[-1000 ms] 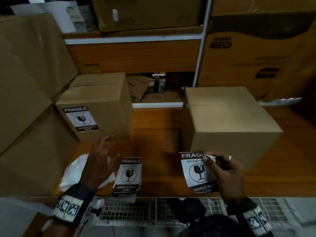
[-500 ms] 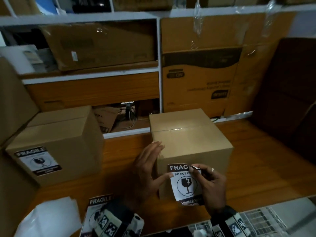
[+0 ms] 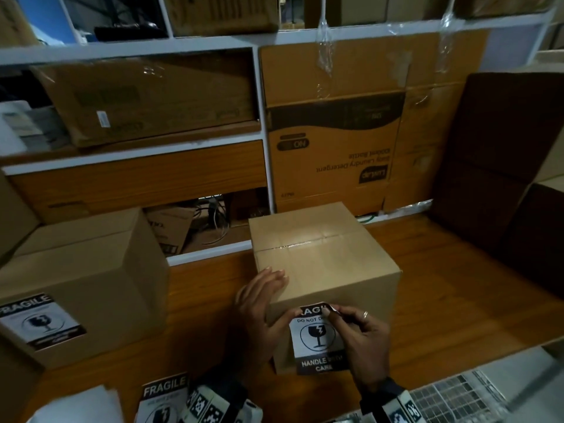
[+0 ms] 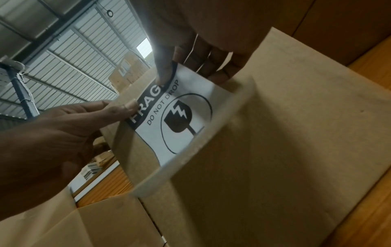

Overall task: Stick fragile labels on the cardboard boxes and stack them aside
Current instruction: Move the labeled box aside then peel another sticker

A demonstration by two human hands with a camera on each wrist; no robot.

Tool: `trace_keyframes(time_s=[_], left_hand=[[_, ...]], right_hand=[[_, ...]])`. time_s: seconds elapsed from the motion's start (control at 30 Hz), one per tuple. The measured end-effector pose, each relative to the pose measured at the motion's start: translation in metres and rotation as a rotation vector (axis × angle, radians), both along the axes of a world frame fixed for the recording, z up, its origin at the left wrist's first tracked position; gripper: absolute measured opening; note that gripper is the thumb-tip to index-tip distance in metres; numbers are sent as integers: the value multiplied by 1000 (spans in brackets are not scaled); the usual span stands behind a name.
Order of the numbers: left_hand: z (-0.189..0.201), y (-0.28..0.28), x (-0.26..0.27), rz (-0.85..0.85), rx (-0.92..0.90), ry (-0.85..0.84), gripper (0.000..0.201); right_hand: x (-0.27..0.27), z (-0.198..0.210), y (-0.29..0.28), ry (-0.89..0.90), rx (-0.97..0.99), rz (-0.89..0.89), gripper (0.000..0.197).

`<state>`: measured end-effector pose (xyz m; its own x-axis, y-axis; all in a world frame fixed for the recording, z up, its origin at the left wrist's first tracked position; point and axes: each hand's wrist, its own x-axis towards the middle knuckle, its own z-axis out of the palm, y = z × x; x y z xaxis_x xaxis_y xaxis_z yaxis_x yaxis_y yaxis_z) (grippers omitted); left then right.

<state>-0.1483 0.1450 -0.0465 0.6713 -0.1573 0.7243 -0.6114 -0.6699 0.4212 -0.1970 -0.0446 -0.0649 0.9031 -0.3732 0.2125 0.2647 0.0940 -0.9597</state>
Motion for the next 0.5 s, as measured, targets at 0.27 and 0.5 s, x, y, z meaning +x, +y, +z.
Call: trace_keyframes(time_s=[0.27, 0.5], left_hand=[[2, -4, -5, 15, -18, -29, 52], [-7, -8, 2, -80, -76, -55, 59]], right_hand=[[9, -13, -11, -53, -220, -240, 40], [9, -4, -19, -212, -787, -354, 70]])
